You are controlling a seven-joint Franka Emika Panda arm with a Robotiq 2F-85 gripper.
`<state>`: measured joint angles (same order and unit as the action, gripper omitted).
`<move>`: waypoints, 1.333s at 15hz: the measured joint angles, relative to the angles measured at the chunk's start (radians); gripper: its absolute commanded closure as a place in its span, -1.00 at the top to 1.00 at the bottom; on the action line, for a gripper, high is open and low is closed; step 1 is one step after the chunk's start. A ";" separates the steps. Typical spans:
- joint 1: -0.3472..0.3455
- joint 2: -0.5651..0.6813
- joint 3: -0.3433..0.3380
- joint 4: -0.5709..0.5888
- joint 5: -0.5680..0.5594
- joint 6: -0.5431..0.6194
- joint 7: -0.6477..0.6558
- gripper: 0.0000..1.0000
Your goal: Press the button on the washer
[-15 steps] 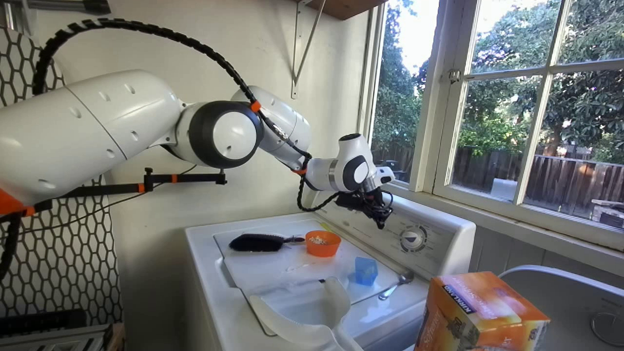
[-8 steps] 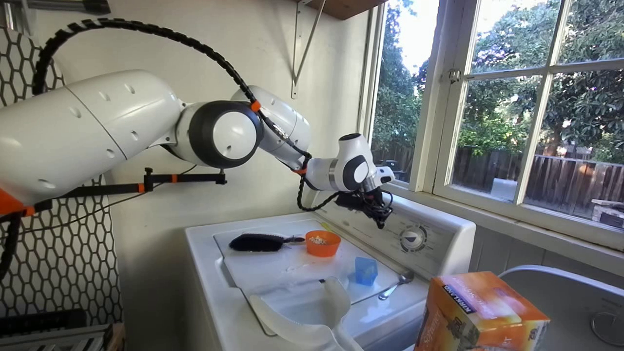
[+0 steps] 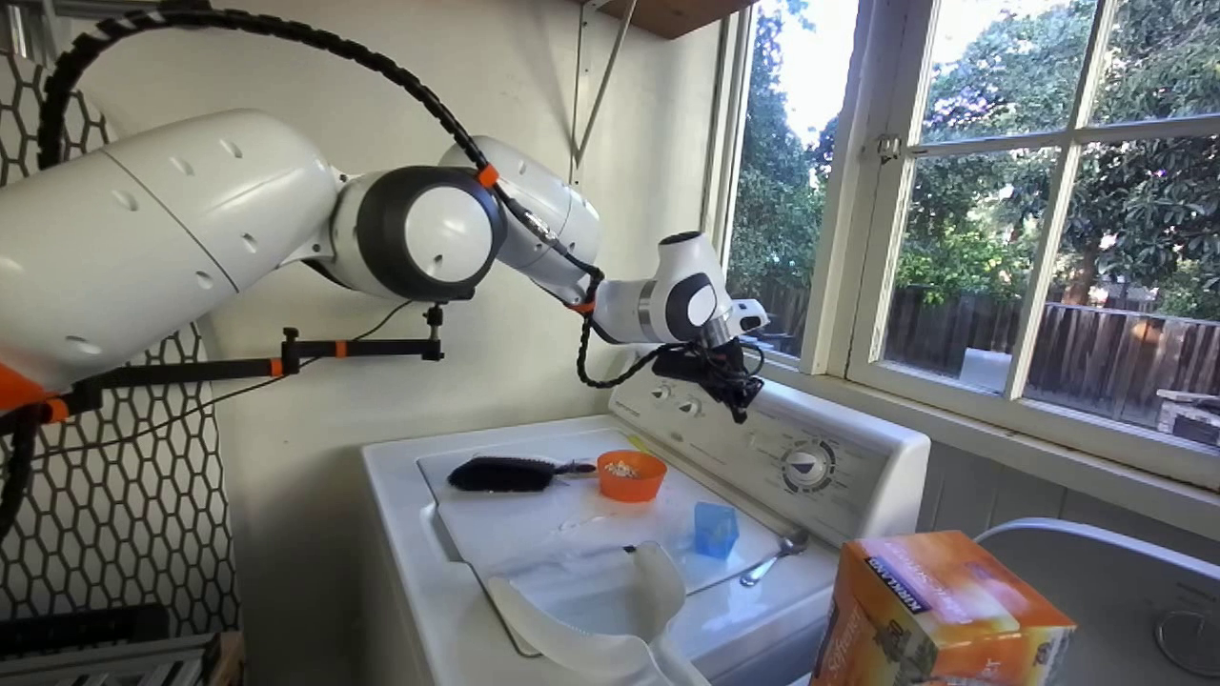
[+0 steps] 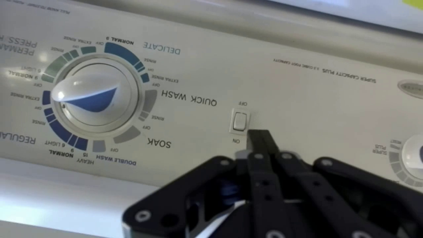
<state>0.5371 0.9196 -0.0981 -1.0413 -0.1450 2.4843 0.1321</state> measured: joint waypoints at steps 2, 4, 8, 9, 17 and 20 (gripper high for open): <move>0.006 -0.039 0.000 -0.026 -0.001 -0.047 -0.002 -1.00; 0.011 -0.075 -0.001 -0.054 -0.001 -0.097 -0.004 -1.00; 0.022 -0.140 -0.003 -0.115 -0.001 -0.174 -0.004 -1.00; 0.026 -0.154 -0.005 -0.131 -0.001 -0.189 0.000 -1.00; 0.049 -0.278 -0.032 -0.278 -0.001 -0.231 0.106 0.43; 0.059 -0.318 -0.048 -0.329 -0.001 -0.231 0.178 0.87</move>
<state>0.5959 0.6012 -0.1464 -1.3708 -0.1460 2.2529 0.3101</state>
